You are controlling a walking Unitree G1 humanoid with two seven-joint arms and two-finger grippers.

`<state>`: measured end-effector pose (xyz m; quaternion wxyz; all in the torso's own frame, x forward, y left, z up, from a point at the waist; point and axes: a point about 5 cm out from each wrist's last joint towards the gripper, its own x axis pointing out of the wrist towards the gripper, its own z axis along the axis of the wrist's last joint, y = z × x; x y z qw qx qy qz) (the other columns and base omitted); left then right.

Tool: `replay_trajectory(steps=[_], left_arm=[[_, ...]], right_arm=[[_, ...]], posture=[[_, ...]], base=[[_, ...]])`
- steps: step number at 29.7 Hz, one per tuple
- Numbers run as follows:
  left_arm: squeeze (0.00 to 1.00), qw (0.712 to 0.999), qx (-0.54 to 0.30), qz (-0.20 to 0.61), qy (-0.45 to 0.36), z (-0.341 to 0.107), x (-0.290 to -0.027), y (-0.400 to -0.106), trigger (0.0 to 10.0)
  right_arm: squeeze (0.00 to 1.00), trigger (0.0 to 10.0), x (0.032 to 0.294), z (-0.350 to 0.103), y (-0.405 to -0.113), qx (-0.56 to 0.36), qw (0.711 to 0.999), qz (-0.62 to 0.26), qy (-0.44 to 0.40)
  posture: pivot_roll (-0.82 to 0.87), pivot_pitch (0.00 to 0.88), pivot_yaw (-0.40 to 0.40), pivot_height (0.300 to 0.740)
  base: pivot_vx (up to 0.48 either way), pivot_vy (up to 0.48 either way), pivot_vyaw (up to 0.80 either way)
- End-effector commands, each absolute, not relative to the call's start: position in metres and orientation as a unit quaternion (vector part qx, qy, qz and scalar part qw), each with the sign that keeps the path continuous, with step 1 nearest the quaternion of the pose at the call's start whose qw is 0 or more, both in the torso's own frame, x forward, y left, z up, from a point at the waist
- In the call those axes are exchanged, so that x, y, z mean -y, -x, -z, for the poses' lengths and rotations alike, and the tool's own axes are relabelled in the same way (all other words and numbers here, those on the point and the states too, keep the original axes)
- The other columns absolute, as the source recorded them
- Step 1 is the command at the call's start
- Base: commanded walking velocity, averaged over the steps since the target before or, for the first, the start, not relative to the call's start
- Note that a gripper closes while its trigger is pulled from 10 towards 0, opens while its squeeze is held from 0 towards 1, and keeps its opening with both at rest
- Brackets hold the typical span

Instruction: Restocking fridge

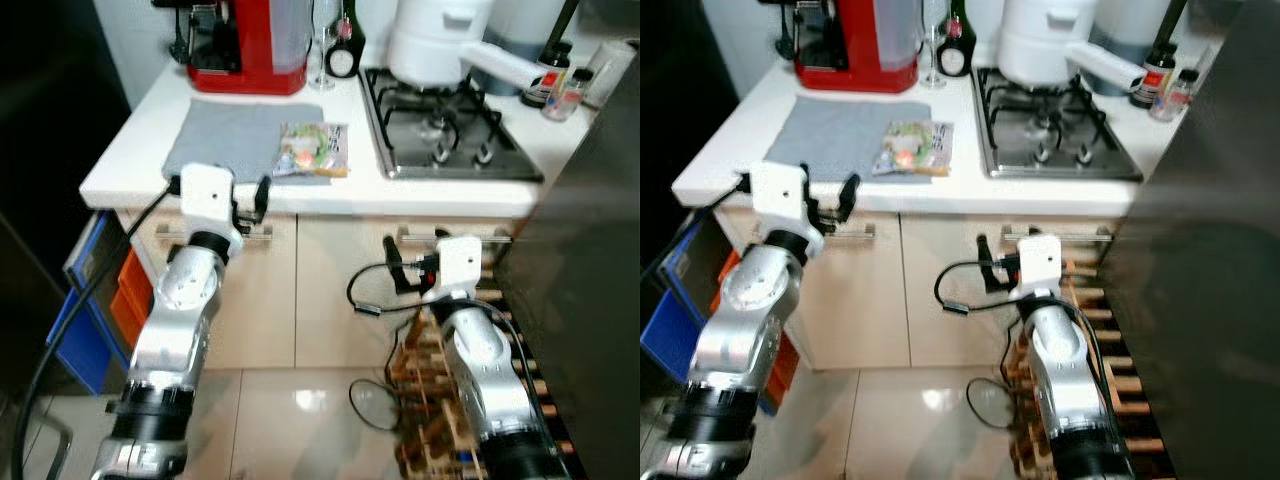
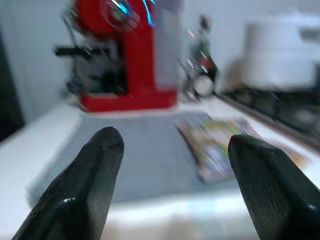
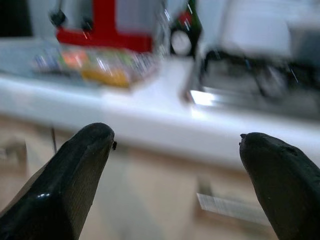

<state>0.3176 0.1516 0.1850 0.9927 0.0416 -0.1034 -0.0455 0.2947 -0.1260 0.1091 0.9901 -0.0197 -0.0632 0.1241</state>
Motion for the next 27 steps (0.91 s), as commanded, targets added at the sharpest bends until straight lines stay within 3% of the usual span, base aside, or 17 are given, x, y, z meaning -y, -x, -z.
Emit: replay_trajectory(steps=[1, 16, 27], left_arm=[[0.0, 0.991, 0.122, 0.029, -0.04, -0.194, -0.157, -0.317, 10.0], [0.0, 0.984, 0.169, 0.038, -0.031, -0.224, -0.155, -0.321, 10.0], [0.0, 0.992, 0.076, 0.083, 0.055, -0.208, -0.154, -0.338, 10.0]], right_arm=[[0.24, 10.0, 0.117, -0.119, -0.295, 0.087, 0.986, -0.141, 0.027], [0.24, 10.0, 0.107, -0.165, -0.301, 0.162, 0.976, -0.143, 0.016], [0.24, 10.0, 0.115, -0.162, -0.304, 0.131, 0.983, -0.124, -0.028]], posture=[[-0.07, 0.0, -0.024, 0.74], [-0.07, 0.0, -0.027, 0.74], [-0.07, 0.0, -0.02, 0.74]], base=[[0.48, 0.0, 0.0], [0.48, 0.0, 0.0], [0.025, 0.0, 0.0]])
